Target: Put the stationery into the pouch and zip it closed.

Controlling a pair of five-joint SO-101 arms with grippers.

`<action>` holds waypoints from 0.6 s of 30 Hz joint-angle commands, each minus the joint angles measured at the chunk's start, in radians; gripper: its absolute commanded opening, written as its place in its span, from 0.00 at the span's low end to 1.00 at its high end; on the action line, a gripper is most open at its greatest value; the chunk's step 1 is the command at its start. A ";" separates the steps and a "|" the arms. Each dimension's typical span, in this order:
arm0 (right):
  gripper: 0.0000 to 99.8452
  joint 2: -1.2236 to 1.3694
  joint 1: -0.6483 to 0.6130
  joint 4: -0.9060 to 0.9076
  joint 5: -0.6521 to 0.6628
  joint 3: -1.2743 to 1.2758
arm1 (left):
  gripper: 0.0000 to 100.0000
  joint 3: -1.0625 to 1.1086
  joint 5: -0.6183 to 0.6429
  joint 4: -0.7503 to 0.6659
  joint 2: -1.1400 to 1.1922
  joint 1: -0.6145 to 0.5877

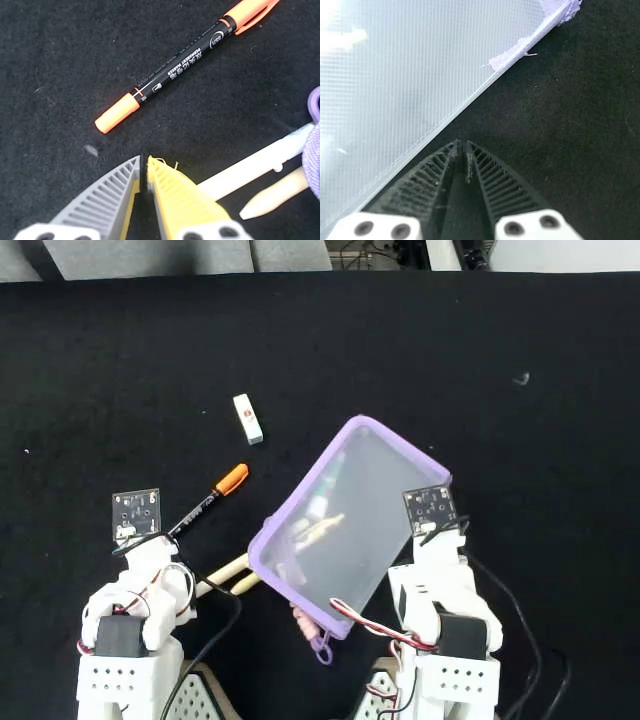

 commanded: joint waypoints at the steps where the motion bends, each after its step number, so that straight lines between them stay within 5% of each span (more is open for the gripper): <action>1: 0.01 -0.090 -0.009 0.008 0.006 0.001 | 0.03 0.019 0.002 -0.009 -0.005 0.012; 18: 0.01 -0.090 -0.012 0.008 0.000 0.001 | 0.03 0.019 0.002 -0.009 -0.005 0.012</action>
